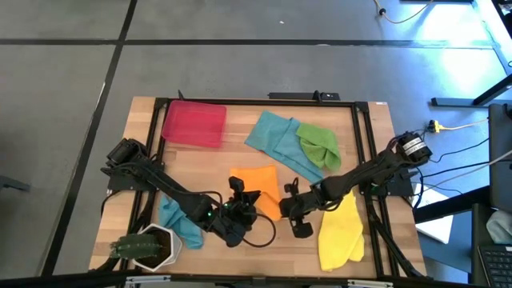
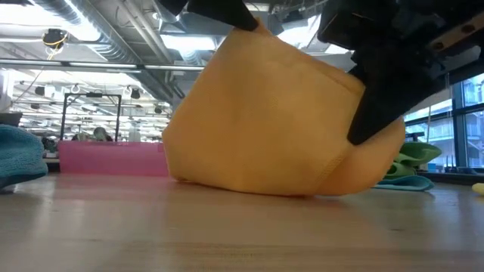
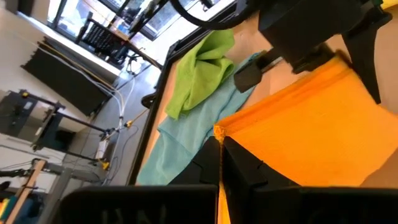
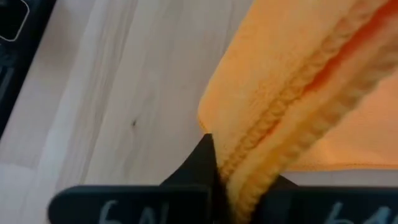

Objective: Roll microfiber towels into tight, uniform cylinder then place into a basket
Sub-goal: Fold the orange microfiber towel

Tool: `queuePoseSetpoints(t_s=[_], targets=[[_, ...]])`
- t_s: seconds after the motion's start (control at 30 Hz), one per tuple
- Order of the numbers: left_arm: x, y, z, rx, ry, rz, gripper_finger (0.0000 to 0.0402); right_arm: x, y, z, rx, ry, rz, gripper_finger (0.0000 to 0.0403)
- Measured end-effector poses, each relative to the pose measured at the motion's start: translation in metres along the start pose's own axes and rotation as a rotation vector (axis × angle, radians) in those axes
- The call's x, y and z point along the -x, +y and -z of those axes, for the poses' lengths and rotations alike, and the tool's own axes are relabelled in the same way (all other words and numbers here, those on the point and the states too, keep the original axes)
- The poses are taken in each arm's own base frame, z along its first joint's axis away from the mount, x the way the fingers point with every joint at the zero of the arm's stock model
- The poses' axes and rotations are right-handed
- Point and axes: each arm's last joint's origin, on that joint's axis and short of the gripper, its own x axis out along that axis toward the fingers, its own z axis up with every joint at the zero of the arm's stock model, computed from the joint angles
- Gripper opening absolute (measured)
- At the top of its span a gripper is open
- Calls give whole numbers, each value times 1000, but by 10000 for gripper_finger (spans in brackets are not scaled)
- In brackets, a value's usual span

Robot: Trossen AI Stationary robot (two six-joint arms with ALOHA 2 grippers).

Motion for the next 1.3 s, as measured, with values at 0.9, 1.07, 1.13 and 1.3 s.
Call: queuePoseSetpoints(t_s=[0.9, 1.07, 1.13, 1.3], targets=[[79, 42, -49, 192, -303, -88, 0, 182, 35, -51, 65, -289, -139, 7], [100, 36, -52, 242, -359, -45, 0, 188, 39, -54, 76, -289, -214, 7], [103, 35, -51, 265, -360, -40, 0, 186, 38, -52, 70, -270, -208, 8], [87, 34, -42, 303, -298, -17, 0, 170, 23, -48, -13, -149, -86, 5]])
